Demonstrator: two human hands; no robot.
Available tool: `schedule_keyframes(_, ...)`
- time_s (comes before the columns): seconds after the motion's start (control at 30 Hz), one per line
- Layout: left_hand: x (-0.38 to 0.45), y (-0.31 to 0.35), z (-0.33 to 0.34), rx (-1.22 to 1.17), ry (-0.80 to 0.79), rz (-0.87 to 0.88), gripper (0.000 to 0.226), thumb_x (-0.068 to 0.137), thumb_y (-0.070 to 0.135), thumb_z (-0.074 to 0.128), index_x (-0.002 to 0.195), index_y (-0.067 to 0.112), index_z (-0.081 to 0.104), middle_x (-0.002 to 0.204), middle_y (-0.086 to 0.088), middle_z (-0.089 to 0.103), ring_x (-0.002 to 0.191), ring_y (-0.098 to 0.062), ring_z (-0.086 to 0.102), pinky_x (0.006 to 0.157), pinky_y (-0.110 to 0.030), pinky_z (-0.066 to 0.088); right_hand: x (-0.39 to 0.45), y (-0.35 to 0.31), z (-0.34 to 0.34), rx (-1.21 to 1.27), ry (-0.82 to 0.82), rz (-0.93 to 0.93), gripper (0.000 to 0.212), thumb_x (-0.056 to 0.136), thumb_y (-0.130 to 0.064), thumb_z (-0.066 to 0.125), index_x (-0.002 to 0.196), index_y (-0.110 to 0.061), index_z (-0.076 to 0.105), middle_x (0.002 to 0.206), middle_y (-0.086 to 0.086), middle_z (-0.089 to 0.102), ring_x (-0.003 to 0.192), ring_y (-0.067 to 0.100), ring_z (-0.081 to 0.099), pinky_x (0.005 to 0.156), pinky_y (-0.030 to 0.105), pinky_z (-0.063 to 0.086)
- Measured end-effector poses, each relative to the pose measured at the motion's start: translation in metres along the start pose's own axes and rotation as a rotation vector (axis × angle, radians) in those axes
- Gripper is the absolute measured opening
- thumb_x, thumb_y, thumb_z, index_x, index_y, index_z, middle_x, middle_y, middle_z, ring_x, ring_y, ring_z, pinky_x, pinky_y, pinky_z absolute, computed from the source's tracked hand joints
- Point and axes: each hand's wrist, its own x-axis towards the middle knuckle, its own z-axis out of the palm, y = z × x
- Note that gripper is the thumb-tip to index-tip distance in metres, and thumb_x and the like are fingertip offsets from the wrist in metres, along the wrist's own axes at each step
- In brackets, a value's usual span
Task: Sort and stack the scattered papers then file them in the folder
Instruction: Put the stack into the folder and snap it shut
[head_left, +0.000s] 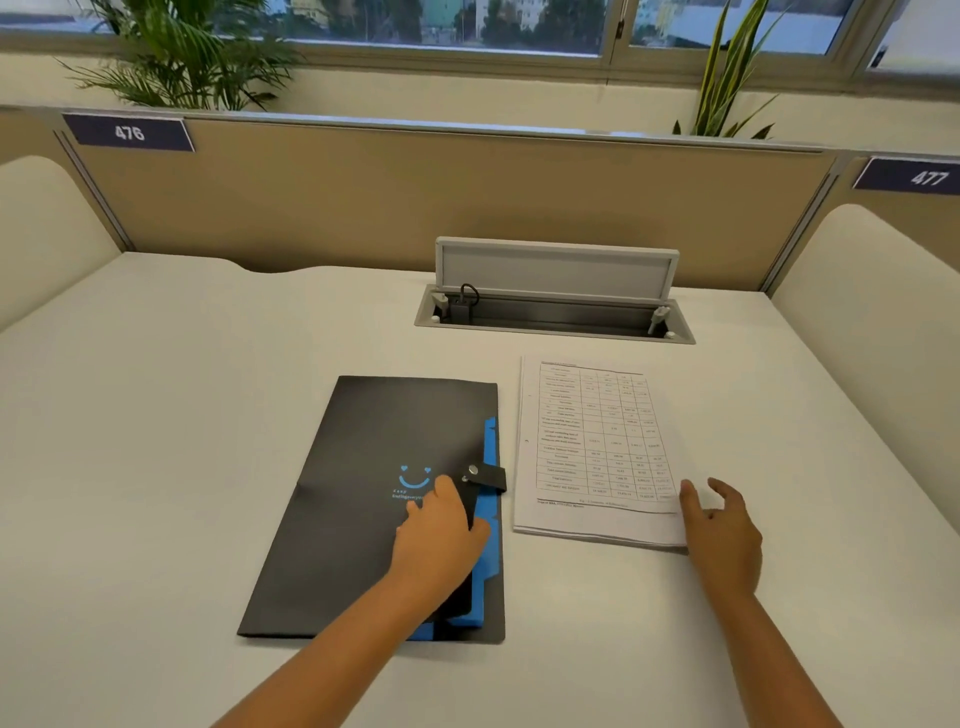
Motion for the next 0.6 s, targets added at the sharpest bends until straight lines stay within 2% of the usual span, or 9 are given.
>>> schedule_keyframes(0.03, -0.002, 0.001, -0.004, 0.016, 0.037, 0.034, 0.021, 0.089, 0.024, 0.046, 0.104, 0.011, 0.04, 0.074, 0.0, 0.05, 0.068, -0.014, 0.053, 0.069, -0.031, 0.054, 0.003, 0.0, -0.003, 0.018, -0.023, 0.021, 0.048, 0.087, -0.046, 0.053, 0.123, -0.014, 0.051, 0.118, 0.019, 0.061, 0.108, 0.037, 0.055, 0.087, 0.043, 0.045)
schedule_keyframes(0.07, -0.004, 0.002, -0.007, 0.057, 0.061, 0.062, 0.02, 0.09, 0.021, 0.043, 0.106, 0.01, 0.04, 0.067, 0.002, 0.046, 0.058, -0.011, 0.048, 0.058, -0.025, 0.049, 0.007, -0.001, -0.005, 0.029, -0.057, 0.044, 0.046, 0.088, -0.045, 0.053, 0.12, -0.012, 0.054, 0.121, 0.016, 0.06, 0.11, 0.036, 0.054, 0.087, 0.041, 0.045)
schedule_keyframes(0.13, -0.004, 0.004, -0.011, 0.122, 0.079, 0.094, 0.027, 0.093, 0.017, 0.039, 0.118, 0.007, 0.038, 0.07, -0.002, 0.052, 0.06, -0.013, 0.051, 0.057, -0.025, 0.047, 0.014, -0.002, -0.01, 0.087, -0.169, 0.119, 0.043, 0.088, -0.041, 0.054, 0.116, -0.009, 0.058, 0.12, 0.013, 0.059, 0.103, 0.033, 0.056, 0.078, 0.039, 0.051)
schedule_keyframes(0.2, -0.005, 0.006, -0.015, 0.121, 0.084, 0.122, 0.03, 0.094, 0.013, 0.036, 0.123, 0.008, 0.037, 0.077, -0.007, 0.057, 0.065, -0.017, 0.056, 0.063, -0.027, 0.048, 0.016, -0.006, -0.014, 0.212, -0.298, 0.24, 0.035, 0.087, -0.036, 0.058, 0.11, -0.009, 0.061, 0.112, 0.01, 0.059, 0.088, 0.03, 0.062, 0.06, 0.035, 0.057)
schedule_keyframes(0.27, -0.007, 0.006, -0.018, 0.065, 0.102, 0.145, 0.031, 0.094, 0.011, 0.034, 0.126, 0.009, 0.037, 0.07, -0.005, 0.052, 0.058, -0.014, 0.049, 0.056, -0.026, 0.044, 0.015, -0.011, -0.018, 0.279, -0.426, 0.331, 0.023, 0.086, -0.029, 0.061, 0.098, -0.01, 0.063, 0.099, 0.011, 0.064, 0.073, 0.029, 0.067, 0.047, 0.029, 0.055)
schedule_keyframes(0.33, -0.008, 0.005, -0.022, -0.063, 0.135, 0.139, 0.032, 0.094, 0.009, 0.033, 0.126, 0.012, 0.039, 0.059, 0.0, 0.043, 0.049, -0.011, 0.038, 0.045, -0.022, 0.033, 0.012, -0.013, -0.02, 0.332, -0.549, 0.385, 0.017, 0.086, -0.02, 0.061, 0.101, -0.011, 0.06, 0.093, 0.013, 0.069, 0.068, 0.03, 0.071, 0.045, 0.027, 0.054)
schedule_keyframes(0.43, -0.011, 0.002, -0.029, -0.187, 0.198, 0.132, 0.035, 0.095, 0.009, 0.034, 0.128, 0.016, 0.039, 0.056, 0.002, 0.04, 0.046, -0.008, 0.033, 0.04, -0.018, 0.027, 0.011, -0.012, -0.02, 0.45, -0.636, 0.43, 0.028, 0.085, -0.006, 0.059, 0.111, -0.014, 0.055, 0.102, 0.008, 0.068, 0.079, 0.028, 0.071, 0.047, 0.025, 0.056)
schedule_keyframes(0.53, -0.017, -0.001, -0.034, -0.206, 0.253, 0.162, 0.036, 0.095, 0.012, 0.034, 0.131, 0.019, 0.036, 0.056, 0.003, 0.041, 0.045, -0.007, 0.034, 0.04, -0.017, 0.028, 0.01, -0.011, -0.02, 0.548, -0.643, 0.444, 0.038, 0.083, 0.002, 0.056, 0.118, -0.014, 0.052, 0.11, 0.003, 0.062, 0.096, 0.026, 0.063, 0.05, 0.025, 0.057)
schedule_keyframes(0.6, -0.02, 0.0, -0.035, -0.241, 0.266, 0.171, 0.035, 0.095, 0.012, 0.035, 0.129, 0.019, 0.039, 0.056, 0.006, 0.042, 0.043, -0.008, 0.035, 0.036, -0.017, 0.03, 0.008, -0.012, -0.02, 0.585, -0.648, 0.446, 0.04, 0.082, 0.005, 0.055, 0.118, -0.013, 0.052, 0.11, 0.003, 0.061, 0.099, 0.027, 0.061, 0.051, 0.026, 0.058)
